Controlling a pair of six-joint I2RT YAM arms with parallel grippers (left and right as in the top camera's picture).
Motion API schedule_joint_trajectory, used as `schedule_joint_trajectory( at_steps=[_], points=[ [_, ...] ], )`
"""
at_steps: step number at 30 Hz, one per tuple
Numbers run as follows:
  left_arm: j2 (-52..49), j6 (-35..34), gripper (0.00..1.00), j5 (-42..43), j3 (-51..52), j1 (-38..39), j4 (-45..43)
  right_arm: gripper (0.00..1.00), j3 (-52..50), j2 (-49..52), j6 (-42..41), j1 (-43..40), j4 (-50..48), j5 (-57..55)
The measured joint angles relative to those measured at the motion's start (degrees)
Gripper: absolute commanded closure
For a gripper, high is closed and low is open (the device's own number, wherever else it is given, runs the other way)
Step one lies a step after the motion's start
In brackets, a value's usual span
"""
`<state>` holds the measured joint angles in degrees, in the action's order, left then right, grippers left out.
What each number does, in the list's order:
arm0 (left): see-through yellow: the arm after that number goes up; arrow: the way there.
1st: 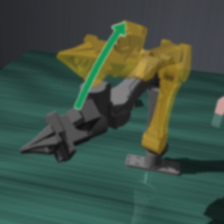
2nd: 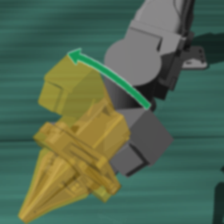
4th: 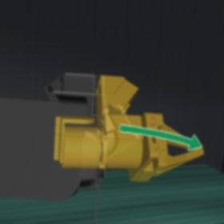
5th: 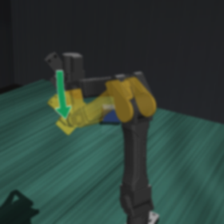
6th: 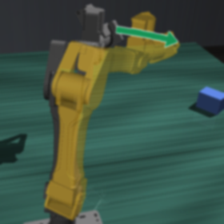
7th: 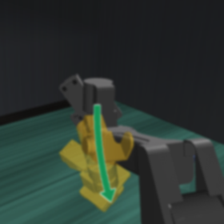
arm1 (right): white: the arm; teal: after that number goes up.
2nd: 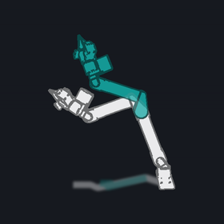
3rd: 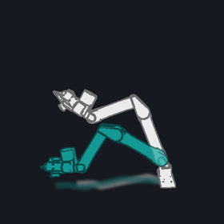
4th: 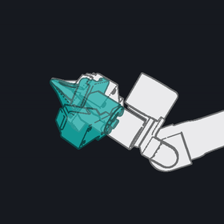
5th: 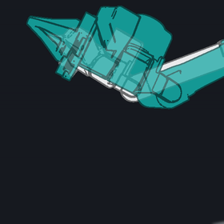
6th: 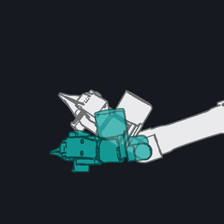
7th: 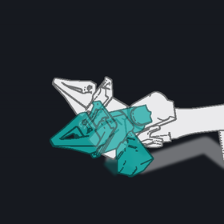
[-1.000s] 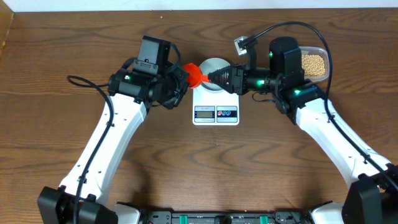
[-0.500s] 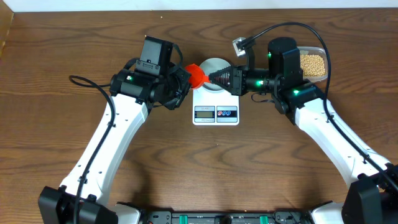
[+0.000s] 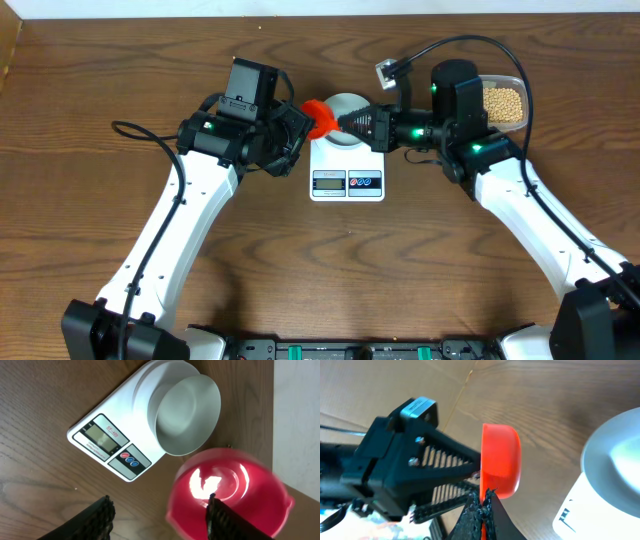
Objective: Scoop item into bowl and weigh 50g on scale
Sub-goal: 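Grasp the scoop with the right gripper and release the left gripper, then carry the scoop with the right gripper toward the soybean tub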
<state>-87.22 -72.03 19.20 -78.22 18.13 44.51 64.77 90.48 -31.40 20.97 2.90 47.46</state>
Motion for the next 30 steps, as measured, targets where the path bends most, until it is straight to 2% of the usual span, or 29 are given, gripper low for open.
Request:
schedule_joint_trajectory(
  at_steps=[7, 11, 15, 18, 23, 27, 30],
  points=[
    [0.0, 1.64, 0.39, -1.92, 0.0, 0.0, 0.0, 0.99, 0.0, 0.0, -0.13, -5.38, 0.85, -4.94],
    [0.0, 5.79, 0.39, -6.05, 0.0, 0.0, 0.0, 0.99, 0.11, 0.0, -1.55, -11.1, 0.81, -5.25],
    [0.0, 13.05, 0.39, -10.27, 0.0, 0.0, -1.6, 0.99, 2.6, 0.04, -2.49, -16.55, 3.3, -3.21],
    [0.0, 19.63, 0.37, -11.43, 0.0, 0.0, -4.66, 0.99, 7.45, 0.04, -1.7, -19.87, 10.58, -2.27],
    [0.0, 34.97, 0.29, -8.48, 0.0, 0.0, -10.75, 0.99, 17.97, 0.07, 4.15, -24.28, 27.06, -3.34],
    [0.0, 43.74, 0.26, -6.82, 0.0, 0.96, -10.93, 0.99, 25.59, 0.04, 9.94, -28.46, 37.48, -6.56],
    [-0.13, 47.98, 0.26, -6.16, 0.0, 3.15, -10.29, 0.99, 27.87, 0.04, 13.31, -31.12, 40.37, -8.59]
  ],
)
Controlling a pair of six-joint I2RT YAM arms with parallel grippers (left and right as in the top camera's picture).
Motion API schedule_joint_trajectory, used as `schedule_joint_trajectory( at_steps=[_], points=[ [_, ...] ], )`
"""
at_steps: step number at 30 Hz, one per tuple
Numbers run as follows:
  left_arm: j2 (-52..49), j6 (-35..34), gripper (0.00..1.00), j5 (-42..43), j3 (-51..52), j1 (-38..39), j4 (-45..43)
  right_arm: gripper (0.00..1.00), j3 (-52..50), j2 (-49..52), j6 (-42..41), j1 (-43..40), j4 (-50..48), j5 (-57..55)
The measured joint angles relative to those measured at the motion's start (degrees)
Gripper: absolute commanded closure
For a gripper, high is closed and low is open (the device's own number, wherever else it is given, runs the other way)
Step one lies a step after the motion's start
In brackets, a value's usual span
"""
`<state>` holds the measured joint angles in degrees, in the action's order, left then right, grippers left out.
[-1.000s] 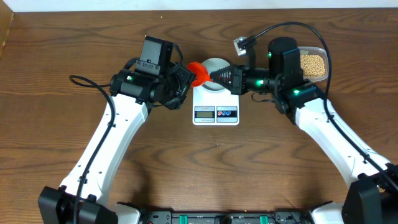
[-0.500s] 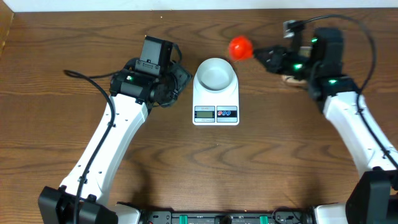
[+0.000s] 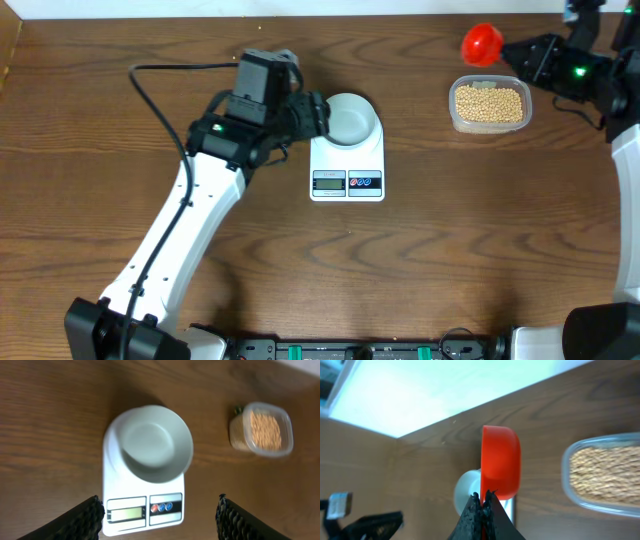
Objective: Scoop item into bowl and weigh 50g on scale
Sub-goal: 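Carry the scoop with the right gripper toward the soybean tub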
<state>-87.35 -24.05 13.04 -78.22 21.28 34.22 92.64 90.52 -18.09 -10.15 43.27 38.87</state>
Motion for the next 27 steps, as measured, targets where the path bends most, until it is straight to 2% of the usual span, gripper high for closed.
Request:
schedule_joint_trajectory(
  at_steps=[5, 13, 21, 27],
  points=[
    [-2.43, 2.01, 0.26, 0.17, 0.0, 4.28, 0.46, 0.99, 0.02, 0.02, 3.67, -0.76, 2.34, -2.19],
    [-8.83, 1.33, 0.27, 0.17, 0.0, 10.19, 3.87, 0.99, 0.02, 0.02, 6.88, -0.76, 3.76, -3.58],
    [-12.66, -2.62, 0.28, -0.09, 0.0, 14.62, 4.57, 0.99, 0.02, 0.02, 7.96, -0.76, 5.07, -4.5],
    [-13.09, -3.34, 0.32, -3.39, 0.0, 17.03, 4.52, 0.99, 0.02, 0.02, 8.28, -0.76, 6.08, -6.19]
  ],
)
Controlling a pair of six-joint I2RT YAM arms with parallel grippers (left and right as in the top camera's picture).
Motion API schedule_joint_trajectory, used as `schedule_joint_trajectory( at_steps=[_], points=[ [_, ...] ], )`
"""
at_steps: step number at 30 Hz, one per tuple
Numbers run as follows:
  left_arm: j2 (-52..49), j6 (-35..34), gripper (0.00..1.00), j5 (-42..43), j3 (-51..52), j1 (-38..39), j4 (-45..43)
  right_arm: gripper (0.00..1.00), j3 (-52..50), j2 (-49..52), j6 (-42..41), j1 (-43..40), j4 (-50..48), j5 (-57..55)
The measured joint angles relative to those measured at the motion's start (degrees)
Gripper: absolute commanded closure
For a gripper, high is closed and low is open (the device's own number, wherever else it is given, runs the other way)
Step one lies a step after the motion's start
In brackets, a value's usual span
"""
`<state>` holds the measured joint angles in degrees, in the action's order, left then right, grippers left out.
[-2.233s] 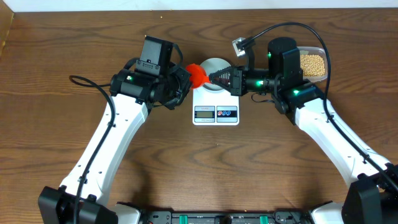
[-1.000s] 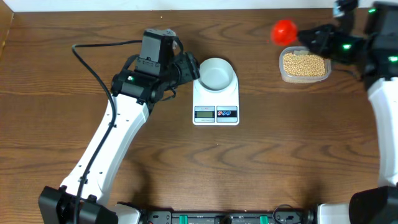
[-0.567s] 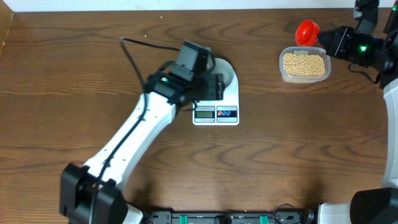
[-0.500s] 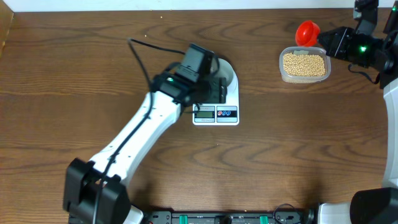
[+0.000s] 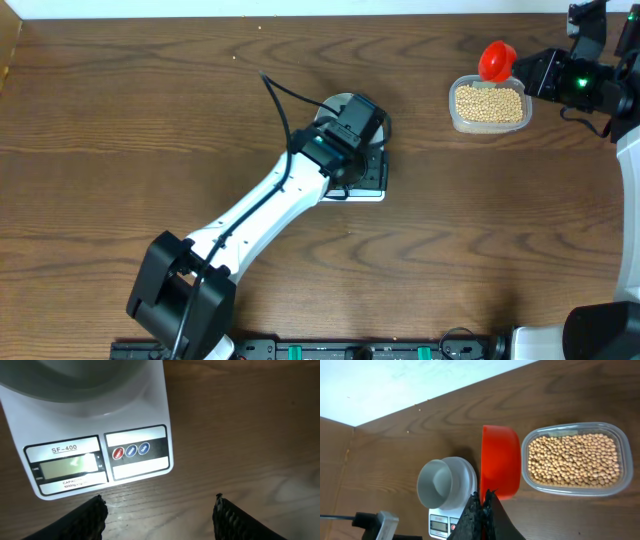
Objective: Scoop item into bowl and weigh 50g on scale
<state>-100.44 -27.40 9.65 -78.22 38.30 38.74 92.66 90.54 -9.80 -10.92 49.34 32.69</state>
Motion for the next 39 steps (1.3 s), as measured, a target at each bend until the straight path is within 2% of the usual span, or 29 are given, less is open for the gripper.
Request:
schedule_joint_trajectory(
  at_steps=[18, 27, 39],
  points=[
    [-10.56, 0.68, 0.32, -3.63, 0.0, 1.77, -3.43, 0.99, 0.0, 0.0, 0.02, 0.0, 0.55, -1.07],
    [-10.99, 4.83, 0.32, -3.63, 0.09, 2.05, -8.17, 0.99, 0.0, 0.0, 0.02, 0.0, 0.52, -1.22],
    [-13.16, 6.34, 0.32, -3.63, 1.07, 2.05, -8.74, 0.99, 0.0, 0.0, 0.02, 0.0, 0.55, -1.22]
  ],
)
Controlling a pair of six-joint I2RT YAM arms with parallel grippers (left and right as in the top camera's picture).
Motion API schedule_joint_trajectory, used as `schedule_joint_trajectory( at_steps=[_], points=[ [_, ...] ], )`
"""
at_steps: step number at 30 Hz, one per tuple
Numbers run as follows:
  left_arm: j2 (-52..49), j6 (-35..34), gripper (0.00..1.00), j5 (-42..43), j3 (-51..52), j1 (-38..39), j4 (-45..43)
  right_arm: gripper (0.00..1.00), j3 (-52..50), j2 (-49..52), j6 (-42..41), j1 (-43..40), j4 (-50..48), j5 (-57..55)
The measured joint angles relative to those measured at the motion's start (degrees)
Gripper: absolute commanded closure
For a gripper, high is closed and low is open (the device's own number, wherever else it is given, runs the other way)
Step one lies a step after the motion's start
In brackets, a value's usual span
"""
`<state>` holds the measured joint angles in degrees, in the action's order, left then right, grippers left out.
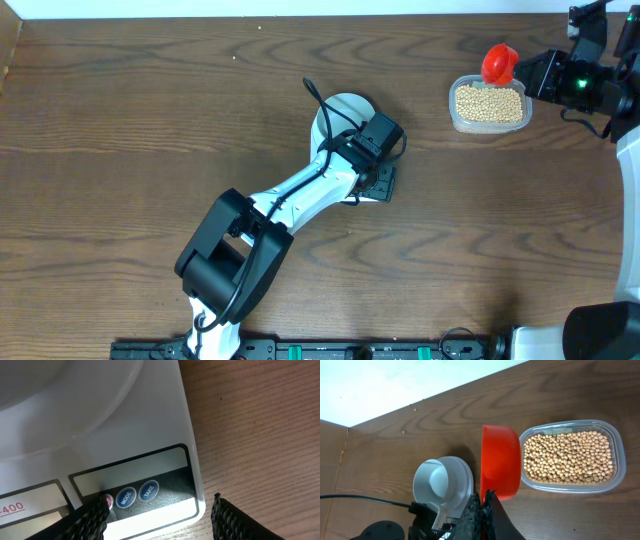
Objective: Scoop item into bowl and weigh 50g on scale
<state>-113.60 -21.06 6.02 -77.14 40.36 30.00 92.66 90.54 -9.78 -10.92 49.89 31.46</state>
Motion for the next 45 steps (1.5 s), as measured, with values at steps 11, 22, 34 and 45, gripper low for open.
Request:
schedule_joint_trajectory(
  at_steps=[11, 22, 34, 45],
  points=[
    [-0.2, 0.13, 0.32, 0.0, 0.0, 0.0, 0.0, 0.99, 0.0, 0.0, 0.02, 0.0, 0.37, 0.0],
    [-0.2, 0.13, 0.32, 0.0, 0.0, 0.0, 0.0, 0.99, 0.0, 0.0, 0.02, 0.0, 0.52, 0.0],
    [-0.35, 0.13, 0.31, -0.09, 0.0, -0.02, -0.72, 0.99, 0.0, 0.0, 0.02, 0.0, 0.61, -0.02],
    [-0.37, 0.11, 0.31, -0.2, 0.0, -0.02, -0.66, 0.99, 0.0, 0.0, 0.02, 0.0, 0.66, 0.0]
  ],
)
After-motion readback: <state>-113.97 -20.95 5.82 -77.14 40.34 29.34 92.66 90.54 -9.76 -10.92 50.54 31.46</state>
